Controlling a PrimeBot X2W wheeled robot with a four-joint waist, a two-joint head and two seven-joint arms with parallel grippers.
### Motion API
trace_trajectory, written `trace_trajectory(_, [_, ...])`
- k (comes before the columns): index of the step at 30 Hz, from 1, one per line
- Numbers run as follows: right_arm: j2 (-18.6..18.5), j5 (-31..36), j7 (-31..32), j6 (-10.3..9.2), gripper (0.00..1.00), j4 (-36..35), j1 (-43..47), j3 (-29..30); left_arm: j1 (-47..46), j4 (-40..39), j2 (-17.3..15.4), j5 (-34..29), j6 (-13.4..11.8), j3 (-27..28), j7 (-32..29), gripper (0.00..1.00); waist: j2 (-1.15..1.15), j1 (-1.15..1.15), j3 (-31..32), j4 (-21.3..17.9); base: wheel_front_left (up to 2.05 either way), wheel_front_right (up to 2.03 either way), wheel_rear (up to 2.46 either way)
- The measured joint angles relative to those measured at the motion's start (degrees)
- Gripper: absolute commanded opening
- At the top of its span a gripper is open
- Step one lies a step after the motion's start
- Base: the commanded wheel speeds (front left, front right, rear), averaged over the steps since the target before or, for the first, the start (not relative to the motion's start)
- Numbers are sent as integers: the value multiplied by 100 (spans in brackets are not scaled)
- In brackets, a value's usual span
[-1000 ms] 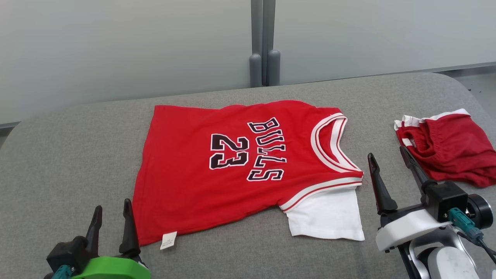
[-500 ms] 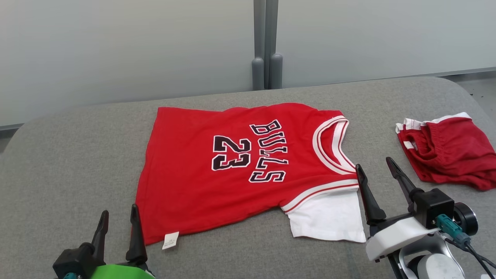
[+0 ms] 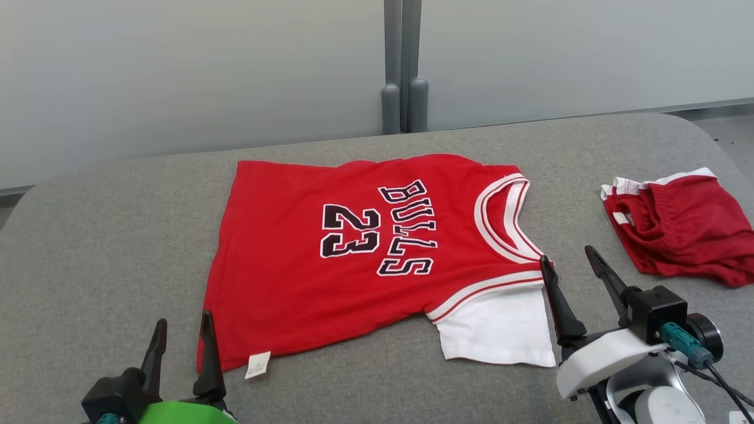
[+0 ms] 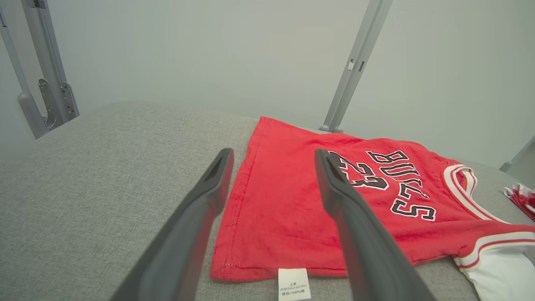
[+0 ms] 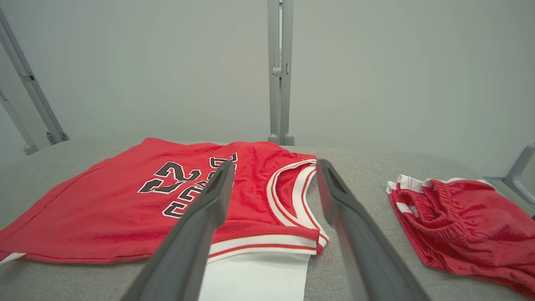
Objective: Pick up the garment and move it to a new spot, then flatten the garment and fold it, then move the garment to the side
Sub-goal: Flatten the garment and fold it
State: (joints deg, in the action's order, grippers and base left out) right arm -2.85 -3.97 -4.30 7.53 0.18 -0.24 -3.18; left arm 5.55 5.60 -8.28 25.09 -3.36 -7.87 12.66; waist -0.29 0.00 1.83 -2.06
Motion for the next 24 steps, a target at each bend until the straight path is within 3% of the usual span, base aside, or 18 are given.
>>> trace_trajectory(13, [0,-519,633,-1,100,678,497,294,2,80,-13,36,-14,-81,-48,100,0,0,-133,18,0,0,0])
trace_trajectory(24, [3,-727,416,-1,100,1785,241,249,-40,174,-34,58,-16,-138,-81,100,0,0,-377,58,0,0,0])
